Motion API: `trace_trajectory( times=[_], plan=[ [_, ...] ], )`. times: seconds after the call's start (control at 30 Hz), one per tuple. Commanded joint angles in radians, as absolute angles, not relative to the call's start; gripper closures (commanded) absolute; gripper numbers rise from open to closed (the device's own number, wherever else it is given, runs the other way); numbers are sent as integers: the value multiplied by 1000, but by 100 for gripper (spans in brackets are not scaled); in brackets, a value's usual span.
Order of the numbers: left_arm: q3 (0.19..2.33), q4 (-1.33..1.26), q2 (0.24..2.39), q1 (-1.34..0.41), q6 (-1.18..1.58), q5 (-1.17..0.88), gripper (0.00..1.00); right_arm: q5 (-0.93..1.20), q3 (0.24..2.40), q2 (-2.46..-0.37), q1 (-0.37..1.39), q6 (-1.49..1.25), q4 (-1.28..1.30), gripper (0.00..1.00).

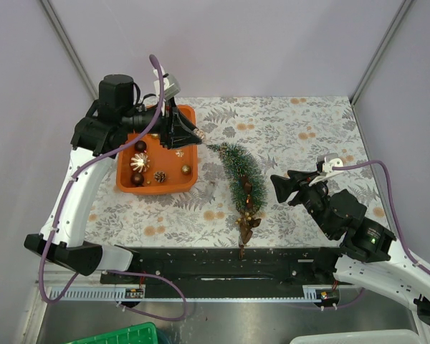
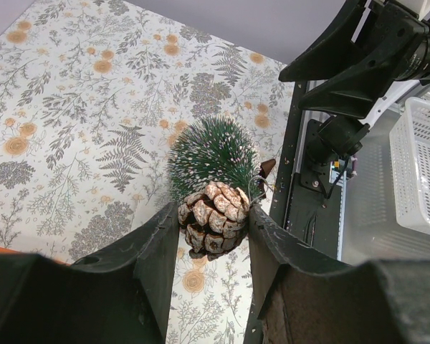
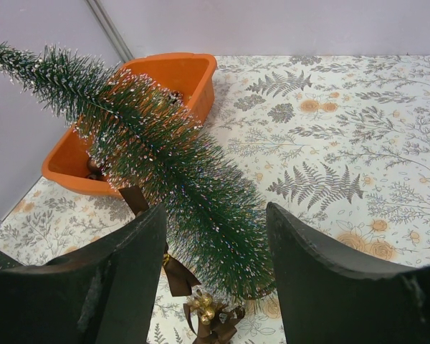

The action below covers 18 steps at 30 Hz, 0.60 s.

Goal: Decorate the small christmas tree

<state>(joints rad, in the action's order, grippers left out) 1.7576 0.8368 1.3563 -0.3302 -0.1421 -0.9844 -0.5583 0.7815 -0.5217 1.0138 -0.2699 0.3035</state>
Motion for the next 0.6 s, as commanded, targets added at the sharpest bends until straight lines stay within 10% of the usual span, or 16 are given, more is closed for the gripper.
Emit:
trace_trajectory(
  times=[0.0,0.57],
  plan=[
    [1766,798,1330,-322,-143,-1011,98,-563,795,-525,1009,-270,267,35],
    [1730,792,1302,-296,-124,-1029,97,-560,801,-529,1009,-270,264,35]
  ],
)
